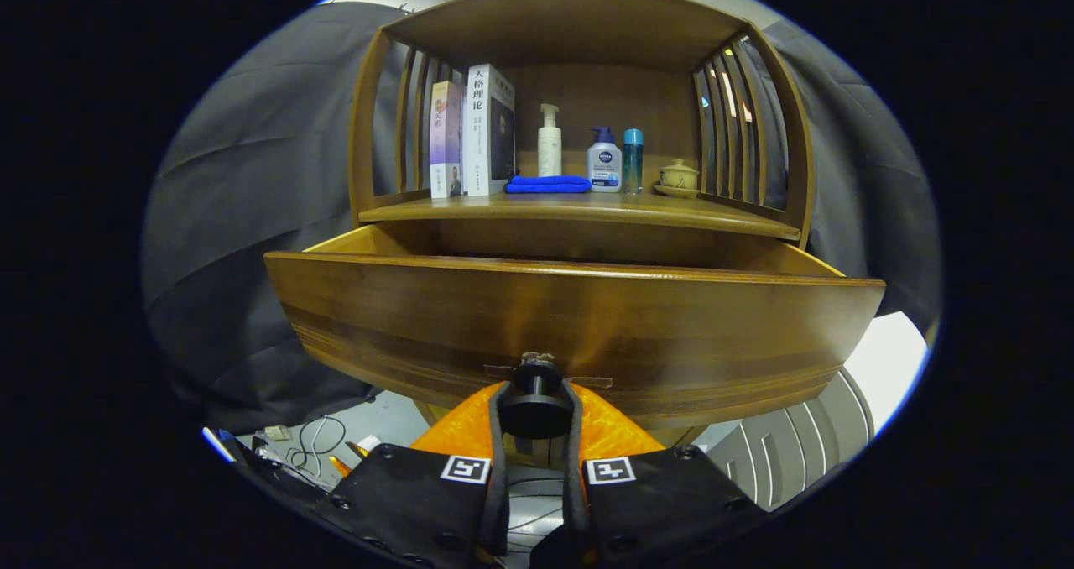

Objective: Pull open the drawer, take out the items inside it, and place them on the countertop above the cabinet.

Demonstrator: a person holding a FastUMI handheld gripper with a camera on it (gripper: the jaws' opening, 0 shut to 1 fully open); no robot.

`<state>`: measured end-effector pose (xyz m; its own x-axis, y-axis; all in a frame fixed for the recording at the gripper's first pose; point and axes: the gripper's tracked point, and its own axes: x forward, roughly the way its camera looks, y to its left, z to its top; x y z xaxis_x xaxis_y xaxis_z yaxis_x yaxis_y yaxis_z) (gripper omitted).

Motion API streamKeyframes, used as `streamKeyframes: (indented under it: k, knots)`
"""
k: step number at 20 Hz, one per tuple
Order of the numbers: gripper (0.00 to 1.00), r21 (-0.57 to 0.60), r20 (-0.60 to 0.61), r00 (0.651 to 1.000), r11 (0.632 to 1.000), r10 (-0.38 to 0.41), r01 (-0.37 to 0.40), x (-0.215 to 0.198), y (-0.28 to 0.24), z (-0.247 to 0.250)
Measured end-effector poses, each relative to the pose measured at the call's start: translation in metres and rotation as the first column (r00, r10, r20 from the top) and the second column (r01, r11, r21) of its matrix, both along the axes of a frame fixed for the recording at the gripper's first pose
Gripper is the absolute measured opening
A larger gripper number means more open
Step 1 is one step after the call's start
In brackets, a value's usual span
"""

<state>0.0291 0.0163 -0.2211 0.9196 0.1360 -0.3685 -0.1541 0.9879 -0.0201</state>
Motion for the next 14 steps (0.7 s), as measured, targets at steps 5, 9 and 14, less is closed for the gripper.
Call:
streamKeyframes:
  k: [5,9,14]
  knots:
    - [0.27,0.0,0.001,1.0,1.0,0.023,-0.023,-0.025,0.0,-0.001]
    - [0.28,0.01,-0.004,1.0,0.999,0.031,-0.031,-0.04,0.0,-0.002]
    - [0.27,-0.002,-0.042,0.998,0.999,0.04,-0.04,-0.046,0.001,-0.005]
